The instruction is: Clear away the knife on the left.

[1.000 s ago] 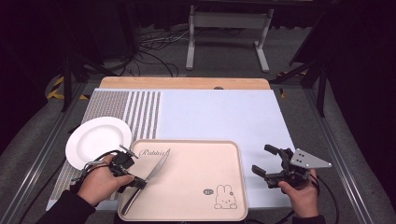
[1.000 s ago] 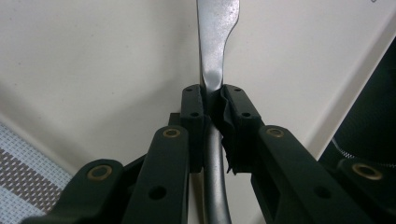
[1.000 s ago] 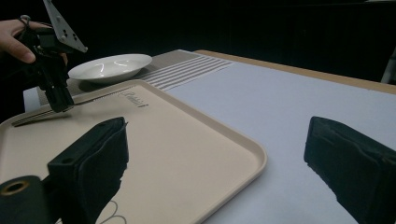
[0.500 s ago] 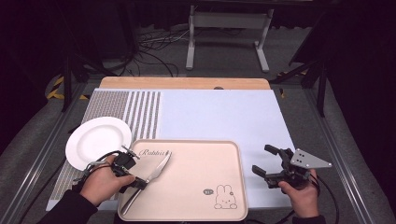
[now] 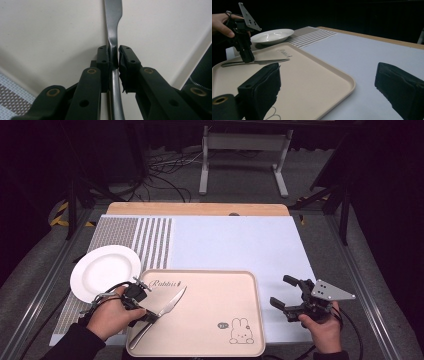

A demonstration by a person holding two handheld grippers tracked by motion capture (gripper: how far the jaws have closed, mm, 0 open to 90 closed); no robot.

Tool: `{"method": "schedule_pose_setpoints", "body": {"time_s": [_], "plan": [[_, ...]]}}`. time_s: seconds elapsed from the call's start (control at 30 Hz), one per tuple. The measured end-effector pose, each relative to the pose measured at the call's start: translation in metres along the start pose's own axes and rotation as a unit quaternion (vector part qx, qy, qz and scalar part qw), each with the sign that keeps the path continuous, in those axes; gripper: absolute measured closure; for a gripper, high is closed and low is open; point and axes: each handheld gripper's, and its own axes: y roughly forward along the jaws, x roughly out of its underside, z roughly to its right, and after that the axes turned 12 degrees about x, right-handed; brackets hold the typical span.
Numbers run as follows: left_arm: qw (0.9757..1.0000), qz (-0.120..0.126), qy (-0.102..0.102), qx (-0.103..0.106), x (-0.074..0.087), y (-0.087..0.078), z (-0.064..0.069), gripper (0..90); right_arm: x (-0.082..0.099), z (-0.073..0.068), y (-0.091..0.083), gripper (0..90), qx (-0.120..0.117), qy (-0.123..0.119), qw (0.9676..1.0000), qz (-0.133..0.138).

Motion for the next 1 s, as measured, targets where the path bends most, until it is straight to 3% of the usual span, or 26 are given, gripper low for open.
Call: {"method": "schedule_pose_setpoints", "body": {"time_s": [0.2, 0.33, 0.43, 0.5, 0.53, 0.57, 0.63, 0.67, 0.7, 0.77, 0.83, 0.9, 0.97, 1.0], "plan": [[0.9997, 0.008, 0.015, -0.019, 0.000, -0.004, 0.001, 53.5, 0.000, 0.000, 0.001, 7.2, -0.002, 0.000, 1.0000, -0.002], [0.9981, 0.020, 0.045, -0.037, -0.002, -0.006, 0.006, 44.3, 0.000, -0.001, 0.001, 7.3, -0.003, -0.001, 1.0000, -0.003], [0.9935, 0.043, 0.088, -0.059, -0.006, -0.007, 0.012, 31.6, 0.000, -0.001, 0.001, 7.3, -0.003, -0.001, 1.0000, -0.002], [0.9880, 0.057, 0.129, -0.064, -0.010, -0.006, 0.019, 23.6, 0.000, 0.000, 0.001, 7.2, -0.004, 0.000, 1.0000, -0.003], [0.9880, 0.057, 0.129, -0.064, -0.010, -0.006, 0.019, 22.5, 0.000, 0.000, 0.001, 7.2, -0.004, 0.000, 1.0000, -0.003], [0.9836, 0.072, 0.153, -0.062, -0.013, -0.004, 0.023, 21.6, 0.000, 0.000, 0.001, 7.3, -0.004, 0.000, 1.0000, -0.003], [0.9799, 0.075, 0.174, -0.062, -0.015, -0.002, 0.026, 21.1, 0.000, 0.000, 0.001, 7.3, -0.004, 0.000, 1.0000, -0.002], [0.9799, 0.075, 0.174, -0.062, -0.015, -0.002, 0.026, 21.4, 0.000, 0.000, 0.001, 7.3, -0.004, 0.000, 1.0000, -0.002], [0.9743, 0.077, 0.201, -0.065, -0.017, 0.000, 0.028, 22.0, 0.000, 0.000, 0.001, 7.3, -0.005, 0.001, 1.0000, -0.002], [0.9738, 0.079, 0.204, -0.063, -0.019, 0.001, 0.030, 23.5, 0.000, 0.000, 0.001, 7.2, -0.005, 0.001, 1.0000, -0.002], [0.9711, 0.089, 0.216, -0.049, -0.020, 0.002, 0.031, 30.7, 0.000, 0.000, 0.001, 7.3, -0.004, 0.001, 1.0000, -0.001], [0.9670, 0.092, 0.232, -0.049, -0.022, 0.003, 0.033, 36.7, 0.000, 0.000, 0.001, 7.2, -0.005, 0.002, 1.0000, -0.001], [0.9635, 0.095, 0.247, -0.041, -0.023, 0.004, 0.034, 51.3, 0.000, 0.000, 0.000, 7.4, -0.004, 0.001, 1.0000, -0.001], [0.9614, 0.093, 0.256, -0.038, -0.024, 0.004, 0.035, 51.3, 0.000, 0.000, 0.000, 7.4, -0.004, 0.001, 1.0000, -0.001]]}}
